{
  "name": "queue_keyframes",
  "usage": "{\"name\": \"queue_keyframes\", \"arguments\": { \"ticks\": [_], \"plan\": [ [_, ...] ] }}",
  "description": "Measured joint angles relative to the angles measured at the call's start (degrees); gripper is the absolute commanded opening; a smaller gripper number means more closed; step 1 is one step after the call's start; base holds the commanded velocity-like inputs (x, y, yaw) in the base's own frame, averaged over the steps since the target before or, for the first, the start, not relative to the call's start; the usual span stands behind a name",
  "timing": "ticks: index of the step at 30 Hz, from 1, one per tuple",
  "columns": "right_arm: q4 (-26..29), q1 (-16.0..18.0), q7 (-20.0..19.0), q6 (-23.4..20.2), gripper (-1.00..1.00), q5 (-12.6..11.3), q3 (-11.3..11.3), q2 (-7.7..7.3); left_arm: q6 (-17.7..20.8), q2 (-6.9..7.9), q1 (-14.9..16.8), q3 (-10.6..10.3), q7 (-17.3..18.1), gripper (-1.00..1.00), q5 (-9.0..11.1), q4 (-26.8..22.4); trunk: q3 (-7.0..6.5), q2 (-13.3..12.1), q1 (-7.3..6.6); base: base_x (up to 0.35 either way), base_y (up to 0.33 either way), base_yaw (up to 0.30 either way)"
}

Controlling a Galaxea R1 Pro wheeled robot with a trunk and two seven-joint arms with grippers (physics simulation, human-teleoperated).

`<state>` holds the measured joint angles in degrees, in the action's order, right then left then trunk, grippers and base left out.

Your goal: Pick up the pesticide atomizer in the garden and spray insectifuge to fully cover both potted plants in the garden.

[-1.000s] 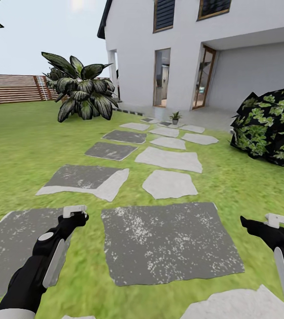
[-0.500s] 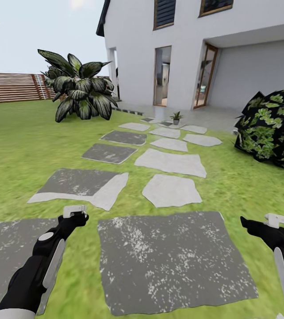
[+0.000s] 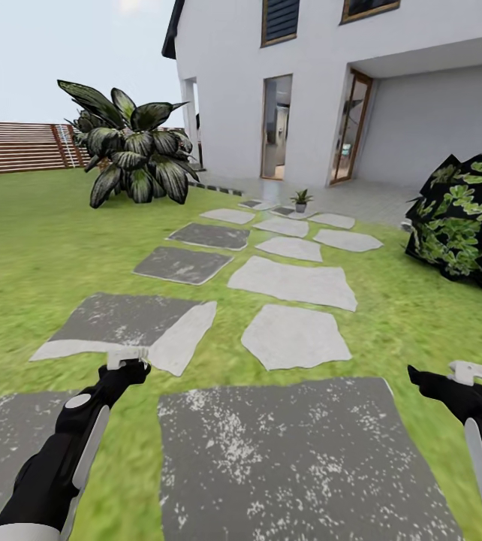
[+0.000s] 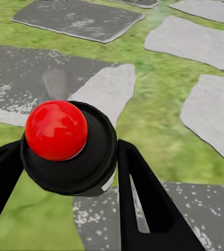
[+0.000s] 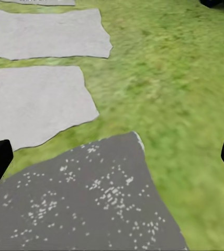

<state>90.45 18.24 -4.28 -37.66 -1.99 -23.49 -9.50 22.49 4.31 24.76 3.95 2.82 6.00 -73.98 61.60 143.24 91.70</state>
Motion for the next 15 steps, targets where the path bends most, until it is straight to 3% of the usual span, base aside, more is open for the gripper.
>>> {"name": "queue_keyframes", "arguments": {
  "ticks": [7,15],
  "plan": [
    [0.0,0.0,0.0,0.0,1.0,0.0,0.0,0.0,0.0,0.0,0.0,0.0,0.0,-1.0,0.0,0.0,-0.06,0.0,0.0,0.33,0.0,-0.04],
    [0.0,0.0,0.1,0.1,1.0,0.0,0.1,0.03,0.0,-0.01,0.0,0.0,0.0,-1.0,0.0,0.0,-0.36,0.0,0.0,0.33,0.025,-0.164]
  ]
}}
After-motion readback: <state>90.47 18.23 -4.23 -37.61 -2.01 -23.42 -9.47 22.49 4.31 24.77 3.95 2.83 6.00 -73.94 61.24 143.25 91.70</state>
